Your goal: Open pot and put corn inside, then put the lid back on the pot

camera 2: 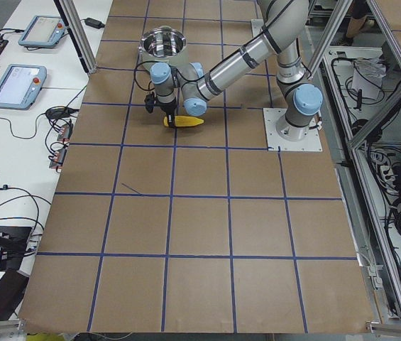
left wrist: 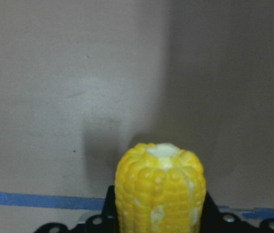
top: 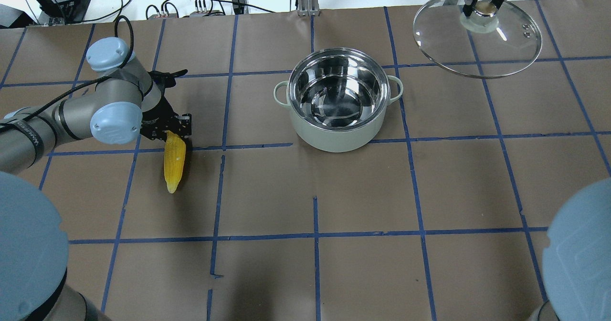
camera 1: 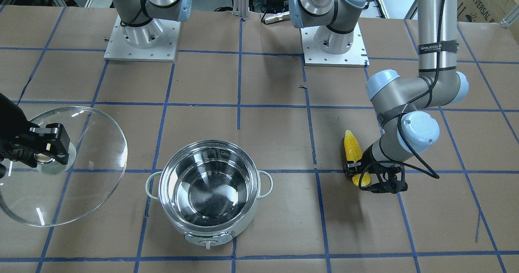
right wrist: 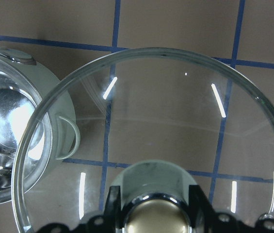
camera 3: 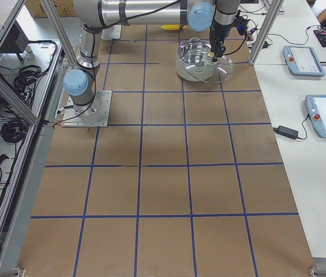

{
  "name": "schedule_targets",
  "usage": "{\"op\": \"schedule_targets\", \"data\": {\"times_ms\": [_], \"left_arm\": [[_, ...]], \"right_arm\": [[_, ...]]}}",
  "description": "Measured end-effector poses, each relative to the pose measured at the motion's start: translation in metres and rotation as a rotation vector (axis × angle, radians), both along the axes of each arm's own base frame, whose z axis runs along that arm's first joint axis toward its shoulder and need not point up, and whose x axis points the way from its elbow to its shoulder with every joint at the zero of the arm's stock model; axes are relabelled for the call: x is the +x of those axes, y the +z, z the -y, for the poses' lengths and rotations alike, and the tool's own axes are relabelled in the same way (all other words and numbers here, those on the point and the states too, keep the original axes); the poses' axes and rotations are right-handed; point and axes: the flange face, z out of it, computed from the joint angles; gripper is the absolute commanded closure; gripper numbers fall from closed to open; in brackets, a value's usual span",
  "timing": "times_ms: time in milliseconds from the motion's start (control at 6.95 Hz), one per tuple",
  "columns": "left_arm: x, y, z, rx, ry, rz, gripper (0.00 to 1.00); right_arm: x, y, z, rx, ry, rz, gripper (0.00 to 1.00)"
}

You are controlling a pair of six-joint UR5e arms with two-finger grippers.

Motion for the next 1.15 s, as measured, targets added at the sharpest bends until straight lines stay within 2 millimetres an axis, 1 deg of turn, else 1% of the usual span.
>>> {"op": "schedule_targets", "data": {"times_ms": [144,288,432,576,720,864,1008,1152], "left_arm": [[0.001,0.011,0.003,-0.008,0.005,0.002,0.81],[0.000,0.025,0.012,-0.018,0.029,0.002,0.81],[-0.011,0.051,0.028,-0.022,0.060,0.000,0.81],[-0.038,0.086,0.047,-0.024,0.078,0.001,0.81],[-0.078,0.122,0.067,-0.038,0.105,-0.014,0.81],[-0.127,0.147,0.087,-0.061,0.144,-0.047,0.81],[-0.181,0.166,0.102,-0.091,0.199,-0.074,0.81],[-0.232,0.180,0.109,-0.114,0.268,-0.094,0.81]], "right_arm": [[0.000,0.000,0.000,0.000,0.000,0.000,0.87],[0.000,0.000,0.000,0.000,0.000,0.000,0.87],[0.001,0.000,0.000,0.000,0.000,0.000,0.87],[0.001,0.000,0.000,0.000,0.001,0.000,0.87],[0.001,-0.001,0.000,0.001,0.001,0.001,0.87],[0.002,-0.001,0.000,0.001,0.002,0.001,0.87],[0.002,-0.001,0.000,0.002,0.002,0.001,0.87],[0.002,-0.001,0.000,0.002,0.001,0.002,0.87]]}}
